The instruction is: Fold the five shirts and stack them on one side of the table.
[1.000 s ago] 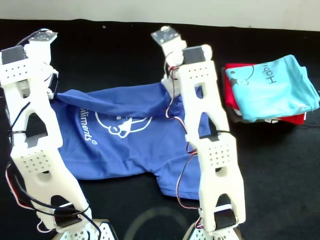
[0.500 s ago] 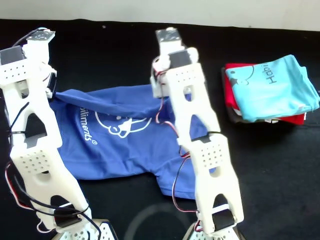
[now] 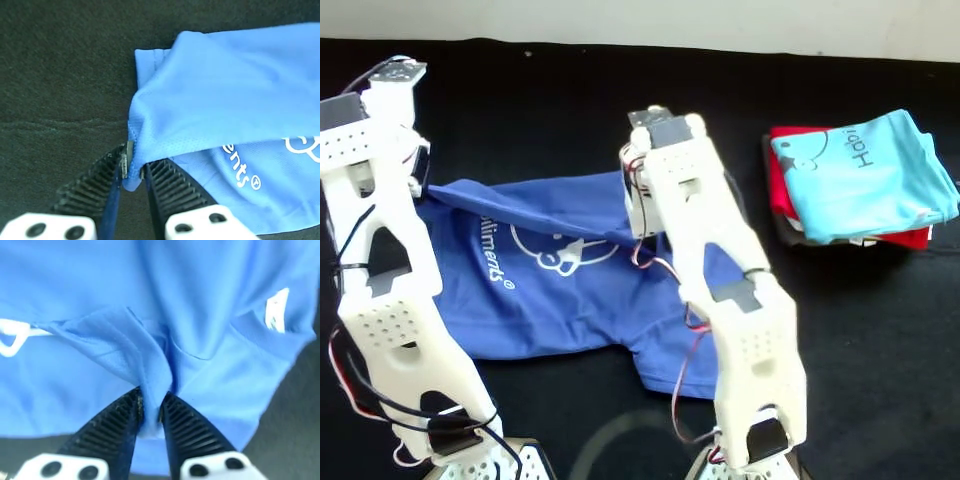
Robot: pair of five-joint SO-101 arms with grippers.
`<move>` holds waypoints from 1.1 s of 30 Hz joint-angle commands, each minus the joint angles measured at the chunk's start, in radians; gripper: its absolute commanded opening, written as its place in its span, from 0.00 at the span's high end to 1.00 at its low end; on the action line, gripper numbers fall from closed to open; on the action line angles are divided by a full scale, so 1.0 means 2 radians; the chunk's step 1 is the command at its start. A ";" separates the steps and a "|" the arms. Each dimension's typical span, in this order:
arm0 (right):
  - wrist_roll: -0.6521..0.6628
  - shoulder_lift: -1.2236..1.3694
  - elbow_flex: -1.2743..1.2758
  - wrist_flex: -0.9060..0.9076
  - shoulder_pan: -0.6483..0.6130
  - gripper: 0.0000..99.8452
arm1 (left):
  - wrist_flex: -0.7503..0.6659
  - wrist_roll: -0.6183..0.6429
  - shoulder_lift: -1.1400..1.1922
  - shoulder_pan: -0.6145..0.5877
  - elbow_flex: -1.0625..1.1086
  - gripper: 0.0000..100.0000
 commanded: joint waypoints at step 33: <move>0.167 -0.128 0.257 -0.040 -0.007 0.83 | -0.022 -0.005 -0.006 -0.003 -0.003 0.99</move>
